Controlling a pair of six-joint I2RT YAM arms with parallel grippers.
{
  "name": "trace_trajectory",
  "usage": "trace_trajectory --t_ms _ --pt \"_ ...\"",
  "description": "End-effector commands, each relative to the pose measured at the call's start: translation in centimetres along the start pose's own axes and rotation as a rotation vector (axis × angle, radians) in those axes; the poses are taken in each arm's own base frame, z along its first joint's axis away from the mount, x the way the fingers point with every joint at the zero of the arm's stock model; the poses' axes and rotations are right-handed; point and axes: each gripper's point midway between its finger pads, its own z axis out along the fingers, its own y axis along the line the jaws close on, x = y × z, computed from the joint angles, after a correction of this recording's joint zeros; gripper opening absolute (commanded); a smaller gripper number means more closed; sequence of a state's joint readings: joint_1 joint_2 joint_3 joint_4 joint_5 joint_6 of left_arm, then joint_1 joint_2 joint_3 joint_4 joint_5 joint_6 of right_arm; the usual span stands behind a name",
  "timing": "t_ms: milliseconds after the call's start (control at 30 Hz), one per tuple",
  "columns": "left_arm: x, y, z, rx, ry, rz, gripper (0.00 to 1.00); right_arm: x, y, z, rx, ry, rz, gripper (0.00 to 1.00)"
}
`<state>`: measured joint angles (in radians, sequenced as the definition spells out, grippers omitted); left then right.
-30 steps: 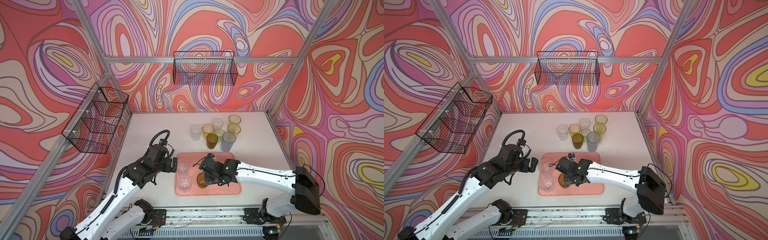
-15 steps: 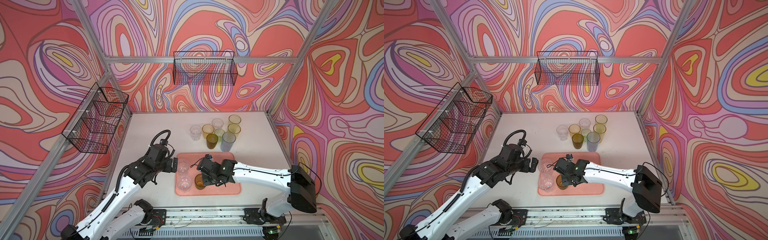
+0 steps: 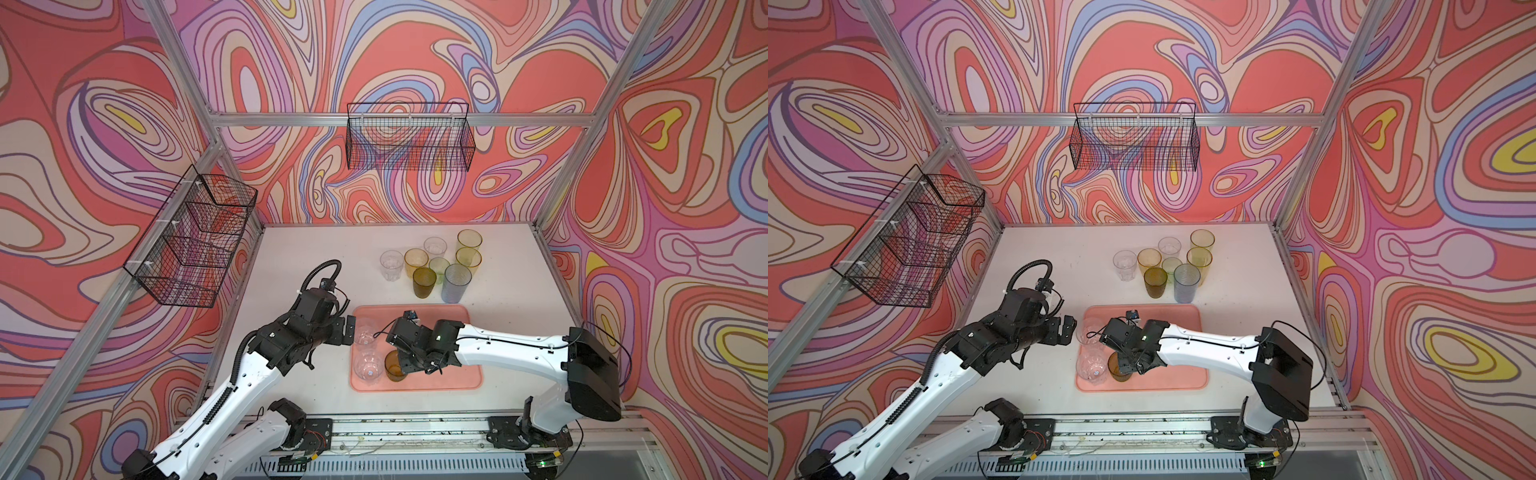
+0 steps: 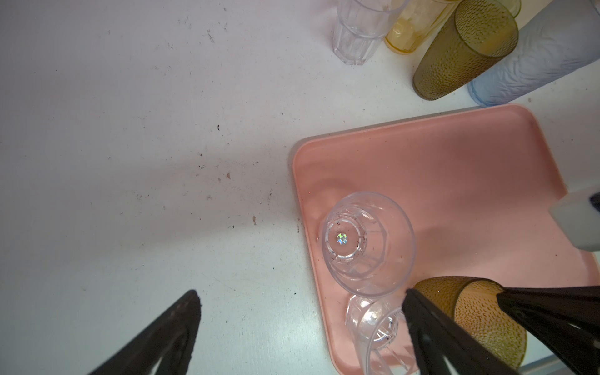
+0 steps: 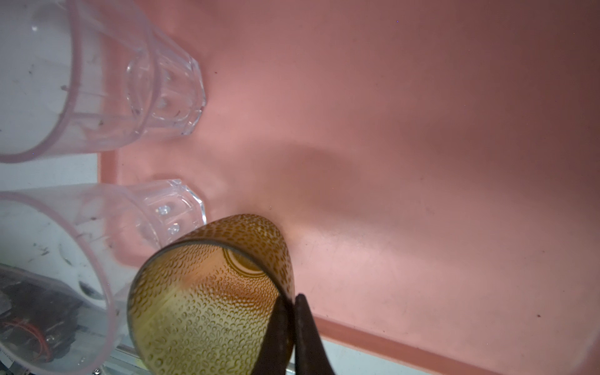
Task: Place the glasses into the tray
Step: Place the glass on the tray.
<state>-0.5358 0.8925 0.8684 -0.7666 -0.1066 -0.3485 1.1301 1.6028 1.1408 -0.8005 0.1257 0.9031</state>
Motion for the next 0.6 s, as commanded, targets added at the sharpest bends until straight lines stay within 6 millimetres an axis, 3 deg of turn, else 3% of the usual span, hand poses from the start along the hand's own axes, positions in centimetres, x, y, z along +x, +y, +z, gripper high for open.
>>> trace_trajectory --t_ms 0,133,267,433,567 --pt "-0.1 0.3 -0.3 -0.017 0.005 -0.008 1.0 -0.2 0.7 0.0 -0.01 -0.006 -0.012 0.0" --pt "-0.1 0.3 -0.3 -0.017 0.004 -0.008 1.0 -0.3 0.7 -0.1 -0.011 -0.014 -0.017 0.13" --pt "-0.1 0.3 -0.3 -0.016 0.003 -0.008 1.0 -0.4 0.9 -0.3 -0.03 -0.019 -0.011 0.17" --pt "-0.1 0.3 -0.3 -0.011 0.004 -0.007 1.0 -0.8 0.6 -0.8 -0.023 -0.044 0.009 0.46" --pt "-0.1 0.3 -0.4 -0.011 0.0 -0.006 1.0 -1.4 0.3 -1.7 -0.017 -0.081 0.019 0.54"
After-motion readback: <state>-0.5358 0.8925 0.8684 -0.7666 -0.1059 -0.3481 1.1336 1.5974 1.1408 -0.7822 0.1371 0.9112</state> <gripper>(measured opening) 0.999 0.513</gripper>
